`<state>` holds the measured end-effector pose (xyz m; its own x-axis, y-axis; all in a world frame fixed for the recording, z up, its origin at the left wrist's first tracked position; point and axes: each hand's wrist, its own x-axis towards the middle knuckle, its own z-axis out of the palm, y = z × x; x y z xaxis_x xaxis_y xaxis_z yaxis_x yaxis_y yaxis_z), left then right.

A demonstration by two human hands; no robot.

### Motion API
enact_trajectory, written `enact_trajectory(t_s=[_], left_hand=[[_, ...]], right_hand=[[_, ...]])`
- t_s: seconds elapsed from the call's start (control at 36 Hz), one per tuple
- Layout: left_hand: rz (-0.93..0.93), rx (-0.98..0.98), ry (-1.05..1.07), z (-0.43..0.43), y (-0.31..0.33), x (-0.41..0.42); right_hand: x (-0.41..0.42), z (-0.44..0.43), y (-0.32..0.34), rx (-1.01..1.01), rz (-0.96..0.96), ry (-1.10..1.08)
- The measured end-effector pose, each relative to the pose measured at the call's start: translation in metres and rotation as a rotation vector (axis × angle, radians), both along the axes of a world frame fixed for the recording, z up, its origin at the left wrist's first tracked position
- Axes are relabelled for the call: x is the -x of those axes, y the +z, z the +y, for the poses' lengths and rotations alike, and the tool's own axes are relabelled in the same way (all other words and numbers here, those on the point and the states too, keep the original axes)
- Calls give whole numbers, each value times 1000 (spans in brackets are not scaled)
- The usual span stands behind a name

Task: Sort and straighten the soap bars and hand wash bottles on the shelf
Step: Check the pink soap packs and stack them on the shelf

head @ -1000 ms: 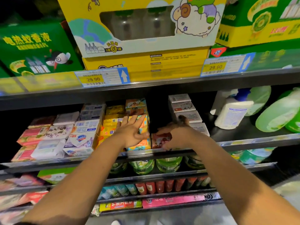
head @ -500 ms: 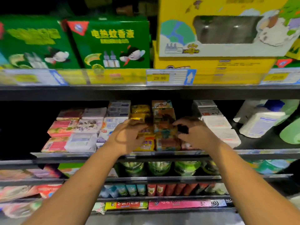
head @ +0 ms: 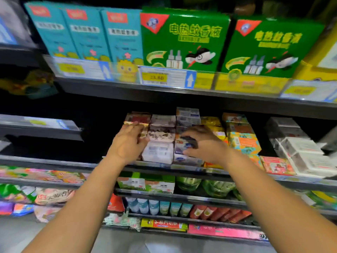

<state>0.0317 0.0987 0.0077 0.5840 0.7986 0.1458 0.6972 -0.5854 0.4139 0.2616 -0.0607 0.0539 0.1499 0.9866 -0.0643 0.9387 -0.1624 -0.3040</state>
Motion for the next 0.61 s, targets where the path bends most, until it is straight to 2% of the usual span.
enact_trajectory(t_s=[0.11,0.22,0.36,0.47,0.61], left_hand=[[160,51,-33,23,-2,12],[198,43,-89,32,-6,22],[185,-47,-64,32,-2,40],[146,-43,22,33,-2,48],[62,111,98,32,-8,46]], right_hand=[[24,21,0,52,42,5],[41,43,3,137,29,-1],[57,72,3,176,-71,28],[69,93,1,168,-67,30],[80,118,2,153,121,-23]])
